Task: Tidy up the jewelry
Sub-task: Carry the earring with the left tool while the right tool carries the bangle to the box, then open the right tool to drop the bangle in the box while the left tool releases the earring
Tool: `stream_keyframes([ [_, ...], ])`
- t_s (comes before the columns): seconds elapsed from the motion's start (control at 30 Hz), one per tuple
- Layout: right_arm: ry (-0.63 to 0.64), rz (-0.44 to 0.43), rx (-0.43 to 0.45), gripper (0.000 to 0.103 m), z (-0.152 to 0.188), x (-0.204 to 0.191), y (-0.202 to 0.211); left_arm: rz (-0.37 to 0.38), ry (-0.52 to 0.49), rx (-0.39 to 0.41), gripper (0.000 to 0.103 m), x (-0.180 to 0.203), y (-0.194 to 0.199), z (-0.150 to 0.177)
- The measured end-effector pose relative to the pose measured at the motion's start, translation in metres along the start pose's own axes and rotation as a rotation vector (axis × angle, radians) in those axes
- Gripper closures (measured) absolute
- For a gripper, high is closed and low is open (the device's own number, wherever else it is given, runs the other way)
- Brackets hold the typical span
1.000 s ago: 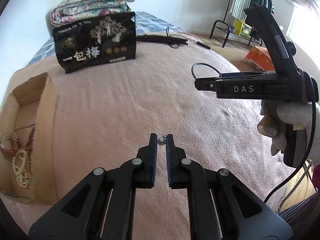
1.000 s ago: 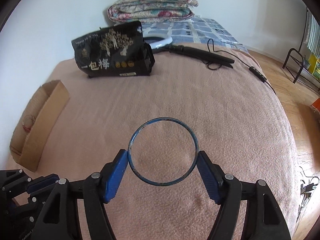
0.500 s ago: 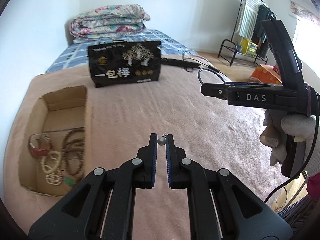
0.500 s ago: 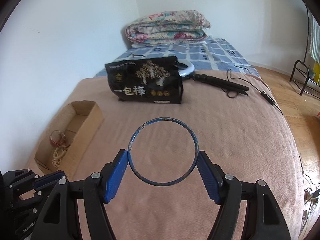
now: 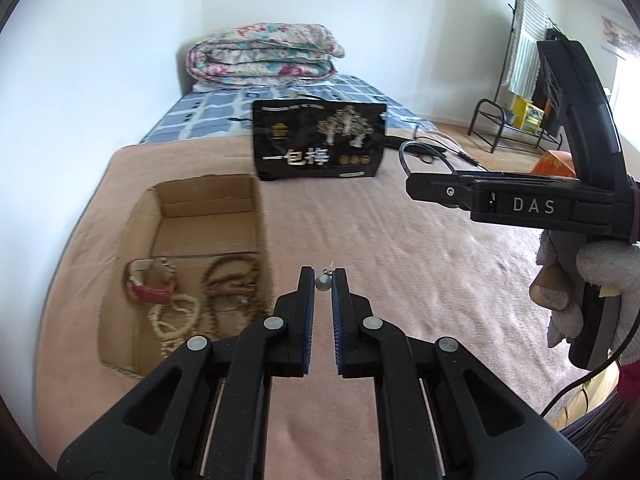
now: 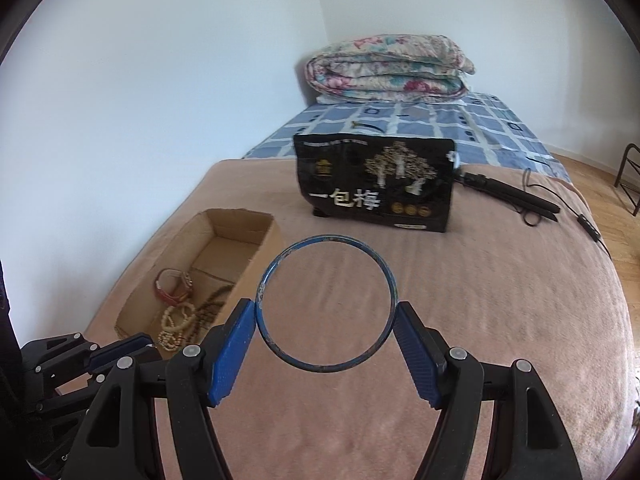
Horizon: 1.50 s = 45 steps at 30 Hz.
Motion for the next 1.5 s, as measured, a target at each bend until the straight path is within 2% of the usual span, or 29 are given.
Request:
stream_keyframes([
  [0.33,0.029,-0.056,-0.016,0.031,-0.005,-0.039,-0.026,-0.070,0.058,0.000,0.096,-0.053,0.001,0.007],
  [0.83,0.046,-0.132,-0.043,0.031,-0.014,-0.086,-0.077,-0.136,0.134,-0.044,0.097,-0.103,-0.011,0.020],
  [1.5,0.018,-0.165,-0.099,0.030,-0.015,-0.093,-0.141,-0.163,0.134,-0.093,0.096,-0.119,-0.039,0.025],
])
Point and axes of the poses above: each gripper's, at about its wrist camera, not at the fingertips, and y roughly against the way its jaws point, x to its right, z to its underside, the point moved 10 cm from there along -y, roughly the way its jaws point, and after that the axes turned 10 degrees about -z, right-handed, at the moved point
